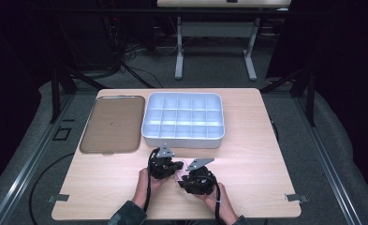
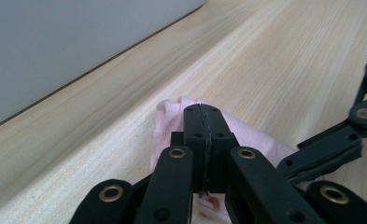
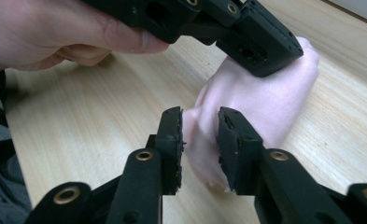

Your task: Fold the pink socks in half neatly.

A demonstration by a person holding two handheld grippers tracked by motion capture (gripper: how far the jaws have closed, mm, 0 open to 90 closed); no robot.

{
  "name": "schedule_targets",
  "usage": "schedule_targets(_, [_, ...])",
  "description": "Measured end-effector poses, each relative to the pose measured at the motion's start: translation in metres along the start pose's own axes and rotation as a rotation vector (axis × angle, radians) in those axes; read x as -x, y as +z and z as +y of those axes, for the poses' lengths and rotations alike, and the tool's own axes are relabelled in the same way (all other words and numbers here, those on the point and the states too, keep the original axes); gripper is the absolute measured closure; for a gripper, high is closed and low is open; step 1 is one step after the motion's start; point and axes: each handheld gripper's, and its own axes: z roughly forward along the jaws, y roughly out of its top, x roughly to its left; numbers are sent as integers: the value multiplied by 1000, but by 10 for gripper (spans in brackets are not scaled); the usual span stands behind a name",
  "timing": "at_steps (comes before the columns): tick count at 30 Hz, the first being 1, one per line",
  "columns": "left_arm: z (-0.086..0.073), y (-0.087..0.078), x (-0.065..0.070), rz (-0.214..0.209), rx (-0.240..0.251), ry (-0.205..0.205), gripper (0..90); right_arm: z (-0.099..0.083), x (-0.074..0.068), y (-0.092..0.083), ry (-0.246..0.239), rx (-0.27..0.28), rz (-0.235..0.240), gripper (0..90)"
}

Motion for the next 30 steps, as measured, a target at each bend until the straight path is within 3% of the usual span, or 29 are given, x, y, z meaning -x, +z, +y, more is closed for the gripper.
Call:
schedule_targets(5, [-1,0,1,13,9,-3,899,-4,12,-22,45,-11,16,585])
schedule_targets(10, [-2,0,2,17,13,-13,899,-2,25,-32,106,9,0,563])
schedule_targets(13, [-2,0,2,18,16,-17,899,6,28,-25,124,-28,-40,534])
schedule_targets(14, [-2,0,2,19,15,-18,899,10,28,-15,138,-48,-65,507])
schedule_targets(22, [-5,-1,1,17,30,-20,899,15,27,4,156,-76,-76,417])
schedule_targets(25, [-5,-1,2,19,30,-20,898,18,27,4,155,-47,-75,418])
schedule_targets(30, [-5,-1,1,18,30,-21,898,22,28,12,161,-66,-73,413])
